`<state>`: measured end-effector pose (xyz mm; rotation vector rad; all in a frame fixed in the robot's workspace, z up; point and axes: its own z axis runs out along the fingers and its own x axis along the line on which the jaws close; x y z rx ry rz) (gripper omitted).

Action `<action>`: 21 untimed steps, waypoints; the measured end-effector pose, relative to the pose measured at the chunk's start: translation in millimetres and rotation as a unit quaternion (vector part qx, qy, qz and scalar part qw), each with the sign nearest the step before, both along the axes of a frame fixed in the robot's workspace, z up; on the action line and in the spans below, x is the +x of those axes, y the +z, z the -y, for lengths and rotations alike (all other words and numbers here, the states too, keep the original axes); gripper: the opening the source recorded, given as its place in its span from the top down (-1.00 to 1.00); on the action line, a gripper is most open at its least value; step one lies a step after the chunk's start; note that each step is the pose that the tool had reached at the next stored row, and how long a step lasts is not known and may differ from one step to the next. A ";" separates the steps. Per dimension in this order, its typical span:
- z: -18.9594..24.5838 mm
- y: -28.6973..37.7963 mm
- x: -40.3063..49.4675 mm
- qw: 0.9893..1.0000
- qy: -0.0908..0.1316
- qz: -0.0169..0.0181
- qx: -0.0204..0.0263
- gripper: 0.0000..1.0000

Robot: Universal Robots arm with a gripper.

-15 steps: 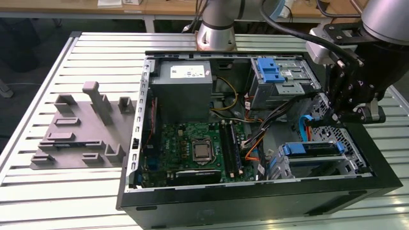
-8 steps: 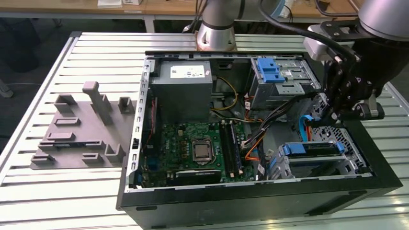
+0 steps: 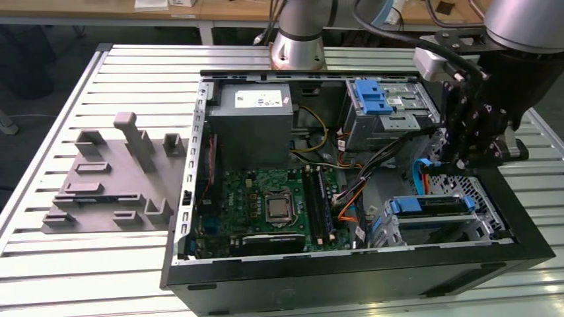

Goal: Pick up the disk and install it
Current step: 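Insert the first disk wire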

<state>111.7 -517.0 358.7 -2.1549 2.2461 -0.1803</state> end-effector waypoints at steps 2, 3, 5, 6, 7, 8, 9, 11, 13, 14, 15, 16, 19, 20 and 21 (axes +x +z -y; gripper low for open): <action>-0.3 -2.1 0.0 1.000 0.000 0.000 -0.003 0.38; -0.4 -3.0 0.0 1.000 0.000 0.000 -0.003 0.38; -0.5 -4.8 0.0 1.000 0.000 0.000 -0.003 0.38; -0.6 -5.4 0.0 1.000 0.000 0.000 -0.003 0.38; -1.2 -5.4 0.0 1.000 0.000 0.000 -0.004 0.38; -1.7 -5.3 0.0 1.000 0.000 0.000 -0.003 0.38; -1.6 -3.3 -0.7 1.000 0.000 0.000 -0.004 0.38; -2.4 -1.0 -1.8 1.000 0.000 0.002 -0.003 0.38; -3.6 -0.6 -2.3 1.000 0.000 0.002 -0.004 0.38; -4.2 -0.6 -2.3 1.000 0.000 0.002 -0.004 0.38; -4.7 -0.9 -2.3 1.000 0.000 0.002 -0.004 0.38; -5.2 -1.3 -2.3 1.000 0.000 0.002 -0.005 0.38; -7.0 -3.4 -2.3 1.000 0.000 0.002 -0.005 0.38; -7.5 -4.2 -2.3 1.000 0.000 0.002 -0.005 0.38; -7.9 -4.9 -2.3 1.000 0.000 0.002 -0.005 0.38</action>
